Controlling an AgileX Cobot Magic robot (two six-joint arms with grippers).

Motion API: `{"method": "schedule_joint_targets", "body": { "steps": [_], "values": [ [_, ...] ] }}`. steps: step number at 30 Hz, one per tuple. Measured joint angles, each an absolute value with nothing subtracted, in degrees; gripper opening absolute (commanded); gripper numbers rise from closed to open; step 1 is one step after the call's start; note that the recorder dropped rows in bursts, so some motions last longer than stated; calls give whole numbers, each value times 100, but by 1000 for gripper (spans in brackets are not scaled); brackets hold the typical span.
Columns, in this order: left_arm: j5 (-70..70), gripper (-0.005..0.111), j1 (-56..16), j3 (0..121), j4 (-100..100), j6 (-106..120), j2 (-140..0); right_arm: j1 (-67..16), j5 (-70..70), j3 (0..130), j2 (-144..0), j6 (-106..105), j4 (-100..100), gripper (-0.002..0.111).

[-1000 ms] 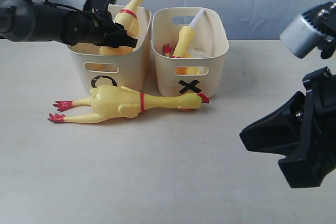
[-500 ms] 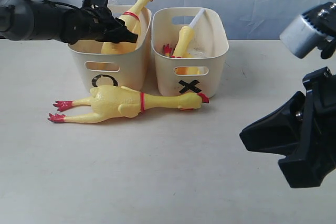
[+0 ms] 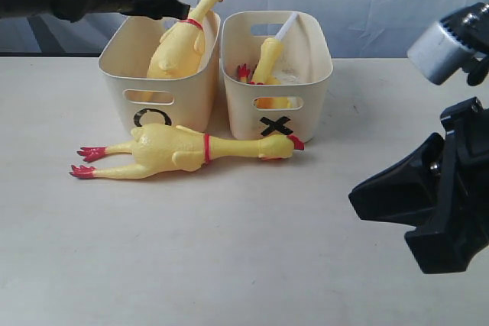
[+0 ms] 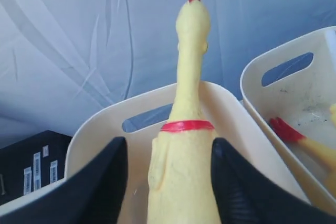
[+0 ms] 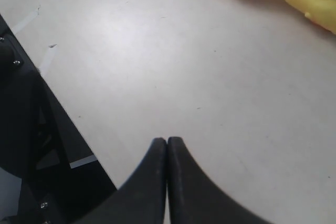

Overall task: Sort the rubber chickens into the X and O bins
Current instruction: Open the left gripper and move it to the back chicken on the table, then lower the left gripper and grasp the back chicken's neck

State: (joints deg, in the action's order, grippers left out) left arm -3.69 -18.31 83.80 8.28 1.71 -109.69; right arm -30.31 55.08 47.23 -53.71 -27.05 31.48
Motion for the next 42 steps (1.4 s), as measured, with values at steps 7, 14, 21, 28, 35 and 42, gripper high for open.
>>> {"method": "schedule_joint_targets", "body": {
  "steps": [7, 14, 21, 28, 35, 42],
  "values": [
    [-1891, 48, -1831, 8392, 872, 798, -10425, -3031, 5508, 4723, -5371, -2705, 3148, 0],
    [-3908, 42, -1831, 8392, 86, 2395, -10266, -3031, 5490, 4723, -5371, -2705, 3148, 0],
    [-4947, 42, -1831, 8382, -1016, 3350, -10237, -3031, 5460, 4723, -5371, -2705, 3148, 0],
    [-5875, 42, -1831, 8223, -2086, 4861, -10137, -3031, 5400, 4723, -5371, -2705, 3148, 0],
    [-5779, 42, -2211, 7839, -2084, 6613, -10137, -3031, 5400, 4723, -5371, -2705, 3148, 0],
    [-5157, 42, -2356, 7723, -1827, 7437, -10252, -3031, 5382, 4723, -5371, -2713, 3148, 0]
  ]
}}
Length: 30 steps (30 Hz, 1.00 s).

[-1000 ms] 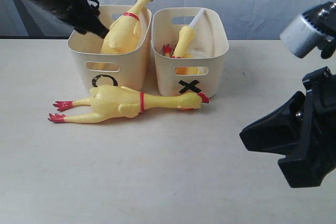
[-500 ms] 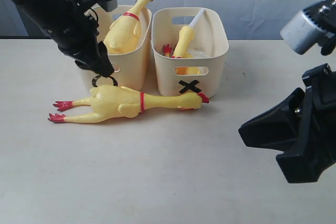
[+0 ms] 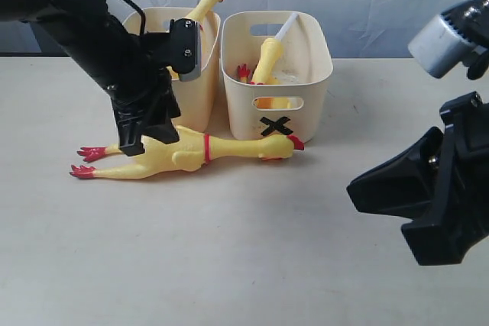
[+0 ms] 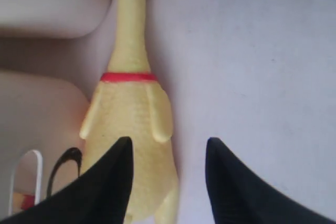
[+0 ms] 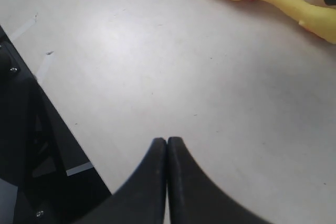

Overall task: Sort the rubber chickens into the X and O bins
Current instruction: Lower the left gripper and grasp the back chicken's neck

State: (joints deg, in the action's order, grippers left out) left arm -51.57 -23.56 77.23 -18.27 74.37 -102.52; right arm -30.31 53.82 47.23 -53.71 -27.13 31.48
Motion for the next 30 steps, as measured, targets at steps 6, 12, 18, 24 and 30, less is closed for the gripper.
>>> {"method": "schedule_joint_targets", "body": {
  "steps": [6, 12, 18, 24, 30],
  "values": [
    [-4554, 42, -2365, 7723, -2637, 8202, -10677, -3031, 5382, 4723, -5371, -2713, 3148, 0],
    [-4076, 42, -2393, 7723, -2831, 8426, -11078, -3031, 5358, 4723, -5371, -2713, 3148, 0],
    [-3653, 42, -2393, 7709, -2871, 8488, -11433, -3031, 5331, 4723, -5371, -2713, 3148, 0],
    [-3280, 43, -2393, 7706, -3242, 8761, -11524, -3031, 5318, 4723, -5371, -2713, 3148, 0],
    [-3217, 55, -2393, 7706, -3988, 9404, -11558, -3031, 5318, 4723, -5371, -2713, 3170, 0]
  ]
}}
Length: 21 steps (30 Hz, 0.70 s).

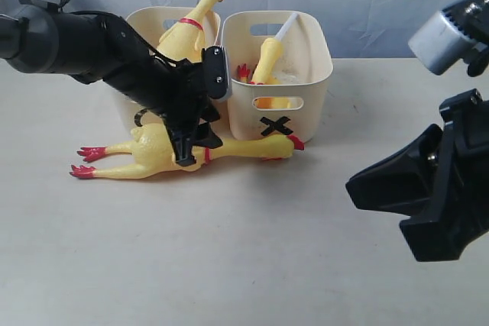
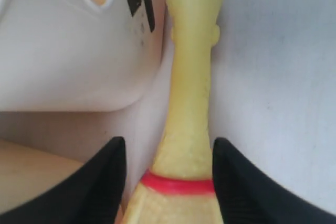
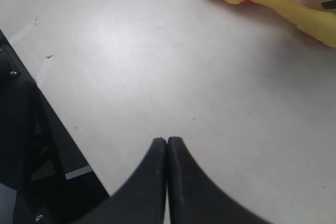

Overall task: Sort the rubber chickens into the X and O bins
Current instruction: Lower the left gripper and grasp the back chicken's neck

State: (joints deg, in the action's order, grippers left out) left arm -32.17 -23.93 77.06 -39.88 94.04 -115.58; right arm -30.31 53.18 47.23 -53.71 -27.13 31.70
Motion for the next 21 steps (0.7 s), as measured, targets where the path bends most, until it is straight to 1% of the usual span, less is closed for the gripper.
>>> {"method": "schedule_joint_targets", "body": {
  "steps": [5, 12, 21],
  "values": [
    [-3183, 56, -2393, 7706, -4463, 9691, -11558, -3031, 5318, 4723, -5371, -2713, 3170, 0],
    [-3209, 56, -2417, 7706, -4499, 9805, -11700, -3031, 5318, 4723, -5371, -2713, 3170, 0],
    [-2836, 56, -2558, 7730, -4314, 9879, -11816, -3031, 5318, 4723, -5371, -2713, 3170, 0]
  ]
}}
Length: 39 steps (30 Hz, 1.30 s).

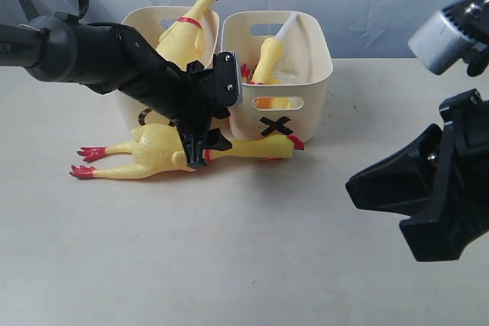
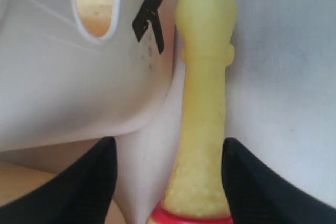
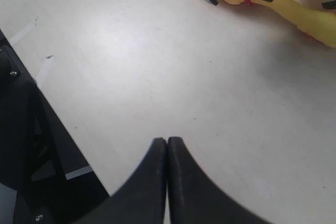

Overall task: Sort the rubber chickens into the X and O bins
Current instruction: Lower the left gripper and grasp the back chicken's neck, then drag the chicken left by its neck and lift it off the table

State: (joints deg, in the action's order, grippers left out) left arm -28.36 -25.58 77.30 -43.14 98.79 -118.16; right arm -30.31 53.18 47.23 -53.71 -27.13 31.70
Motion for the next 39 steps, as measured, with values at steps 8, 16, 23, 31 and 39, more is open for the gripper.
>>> {"method": "schedule_joint_targets", "body": {
  "steps": [8, 16, 23, 31, 39],
  "values": [
    [-2836, 56, -2558, 7730, -4303, 9879, -11816, -3031, 5318, 4723, -5371, -2713, 3170, 0],
    [-3170, 51, -2558, 7719, -4223, 9649, -11568, -3031, 5318, 4723, -5371, -2713, 3170, 0],
    [-3489, 38, -2935, 7706, -2434, 8229, -11389, -3031, 5318, 4723, -5371, -2713, 3170, 0],
    [-2897, 38, -3465, 7706, -1123, 6409, -11389, -3031, 5318, 4723, -5371, -2713, 3170, 0],
    [-2626, 40, -3747, 7706, 404, 4928, -11413, -3031, 5309, 4723, -5371, -2713, 3170, 0]
  ]
}}
